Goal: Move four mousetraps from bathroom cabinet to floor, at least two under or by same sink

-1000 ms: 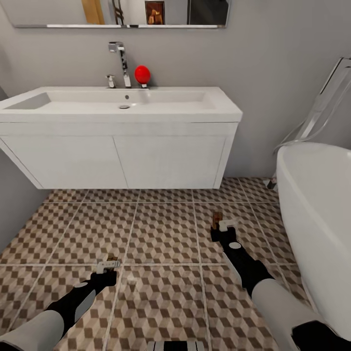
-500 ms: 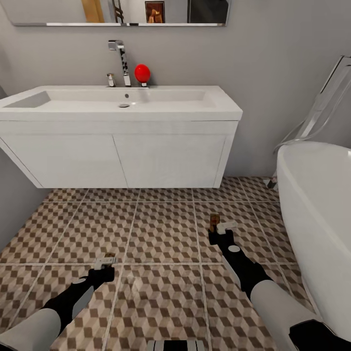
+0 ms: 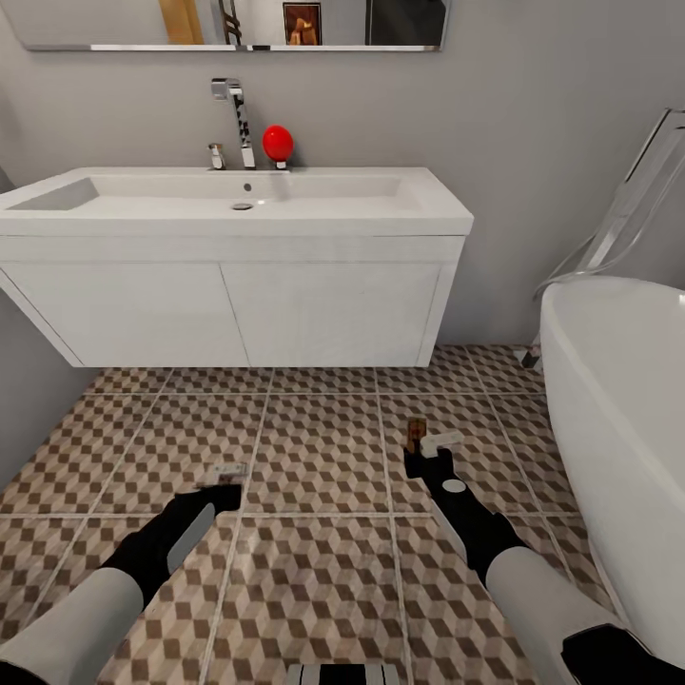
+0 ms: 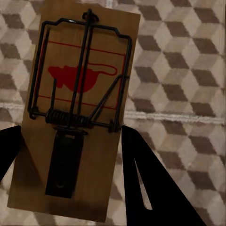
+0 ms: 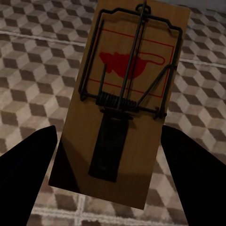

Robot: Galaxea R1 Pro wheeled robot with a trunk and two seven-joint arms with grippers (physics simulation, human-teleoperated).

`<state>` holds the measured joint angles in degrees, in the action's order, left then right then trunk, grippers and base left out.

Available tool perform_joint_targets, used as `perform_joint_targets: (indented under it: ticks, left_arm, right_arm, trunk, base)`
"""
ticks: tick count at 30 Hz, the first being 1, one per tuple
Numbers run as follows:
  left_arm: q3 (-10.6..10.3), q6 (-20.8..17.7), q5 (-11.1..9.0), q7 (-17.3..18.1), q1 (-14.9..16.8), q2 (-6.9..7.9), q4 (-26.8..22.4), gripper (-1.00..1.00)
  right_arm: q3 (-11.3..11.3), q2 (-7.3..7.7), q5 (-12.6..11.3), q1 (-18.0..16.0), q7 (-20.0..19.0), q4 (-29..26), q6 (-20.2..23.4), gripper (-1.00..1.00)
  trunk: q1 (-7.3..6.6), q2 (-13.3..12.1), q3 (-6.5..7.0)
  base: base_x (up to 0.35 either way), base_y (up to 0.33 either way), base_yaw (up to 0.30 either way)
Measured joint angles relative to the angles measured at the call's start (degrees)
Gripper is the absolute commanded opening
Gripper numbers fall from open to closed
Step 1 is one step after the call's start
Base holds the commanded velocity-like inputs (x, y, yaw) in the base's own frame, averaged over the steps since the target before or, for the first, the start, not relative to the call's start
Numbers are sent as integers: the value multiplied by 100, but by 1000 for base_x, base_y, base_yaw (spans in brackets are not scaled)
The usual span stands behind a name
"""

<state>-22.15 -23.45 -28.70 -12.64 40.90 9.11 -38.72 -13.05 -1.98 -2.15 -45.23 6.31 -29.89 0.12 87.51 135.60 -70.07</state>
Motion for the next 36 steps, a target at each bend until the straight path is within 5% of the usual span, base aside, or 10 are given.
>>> perform_joint_targets:
  ticks: [10, 15, 21, 25, 29, 34, 36]
  left_arm:
    - [-10, 239, -6, 15, -21, 119, -63, -100]
    - [-5, 1481, -12, 763, -32, 210, 20, -100]
    - [20, 1876, -13, 1058, -32, 199, 208, -100]
    - [28, 1901, -12, 1062, -32, 180, 230, -100]
    - [38, 1882, 0, 969, -33, -2, 349, -100]
    - [58, 1788, 0, 316, -32, -80, 594, -100]
    - [58, 1480, 4, 172, -32, -90, 518, -100]
  right_arm:
    - [0, -23, 2, 8, 1, 0, -1, -100]
    - [0, -26, 2, 17, 4, 0, -4, -100]
    - [-5, -27, 15, 18, -2, -9, -24, -100]
    - [-8, -26, 31, 19, -1, -25, -123, -100]
    - [8, -15, 45, 4, 32, -80, -85, -100]
    - [22, -32, 43, -97, 173, -136, 508, -100]
    - [23, -44, 38, -113, 216, -184, 644, -100]
  trunk:
    - [0, 0, 0]
    - [0, 0, 0]
    - [0, 0, 0]
    - [0, 0, 0]
    - [0, 0, 0]
    - [0, 0, 0]
    - [0, 0, 0]
  base:
    - [0, 0, 0]
    - [0, 0, 0]
    - [0, 0, 0]
    - [0, 0, 0]
    - [0, 0, 0]
    - [0, 0, 0]
    - [0, 0, 0]
